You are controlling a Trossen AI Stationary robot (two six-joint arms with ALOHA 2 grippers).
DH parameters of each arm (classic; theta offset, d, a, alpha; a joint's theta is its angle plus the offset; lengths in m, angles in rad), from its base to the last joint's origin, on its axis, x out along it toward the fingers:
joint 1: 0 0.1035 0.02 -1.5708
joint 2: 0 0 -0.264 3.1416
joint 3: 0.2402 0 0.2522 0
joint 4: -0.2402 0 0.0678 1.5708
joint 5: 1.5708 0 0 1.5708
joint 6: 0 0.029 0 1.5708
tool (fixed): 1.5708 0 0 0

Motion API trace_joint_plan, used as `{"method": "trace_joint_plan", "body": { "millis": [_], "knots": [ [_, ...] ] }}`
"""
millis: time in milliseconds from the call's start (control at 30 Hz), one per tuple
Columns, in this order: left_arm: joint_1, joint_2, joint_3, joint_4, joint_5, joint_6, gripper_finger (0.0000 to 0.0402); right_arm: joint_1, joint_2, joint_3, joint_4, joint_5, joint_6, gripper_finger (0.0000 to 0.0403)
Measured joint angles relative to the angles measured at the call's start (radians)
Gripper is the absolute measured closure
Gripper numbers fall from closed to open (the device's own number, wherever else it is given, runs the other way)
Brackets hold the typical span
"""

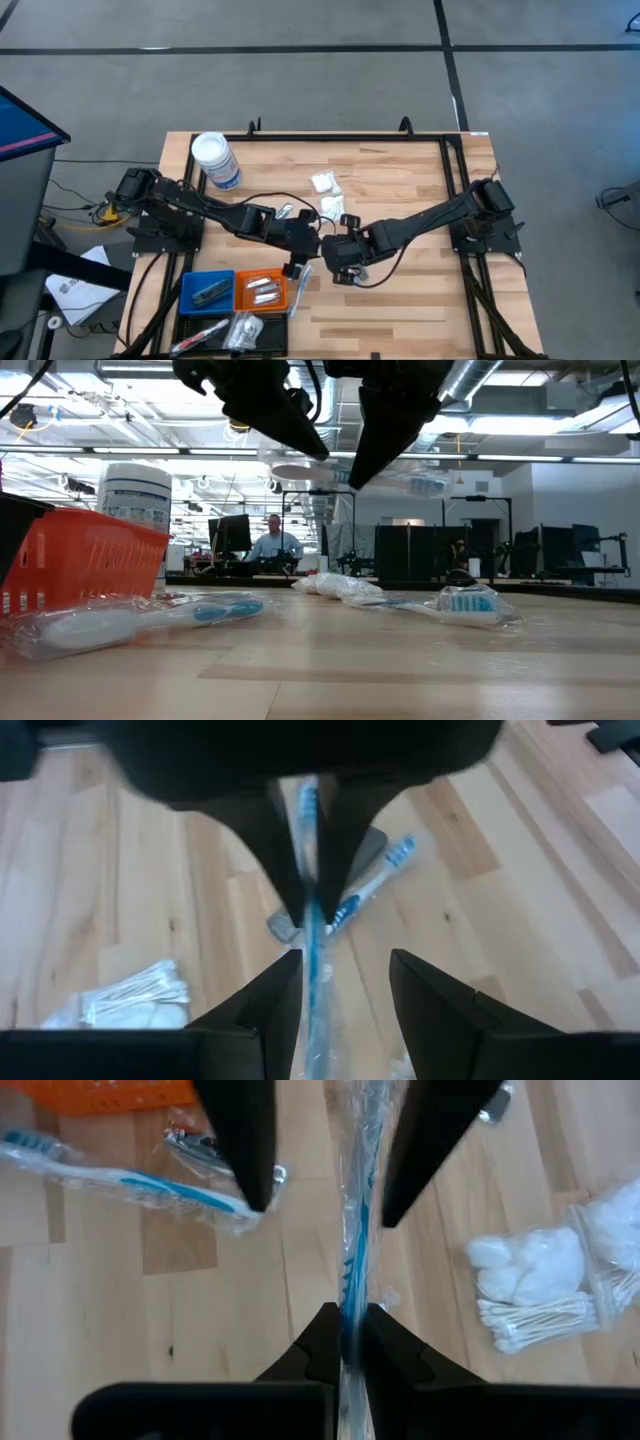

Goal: Pick & Place Travel size toiletries
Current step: Put the right blue toothbrush into the left black basket

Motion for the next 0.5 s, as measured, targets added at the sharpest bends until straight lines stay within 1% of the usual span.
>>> {"method": "trace_joint_plan", "body": {
  "millis": [100,500],
  "knots": [
    [0.011,0.001,0.007,-0.011,0.027,0.000,0.0257,-0.005,0.000,0.000,0.010,0.000,-0.005,0.0388],
    [0.037,0.014,0.008,-0.021,0.018,0.001,0.0257,-0.004,0.000,0.000,0.015,0.000,-0.016,0.0386]
  ]
}}
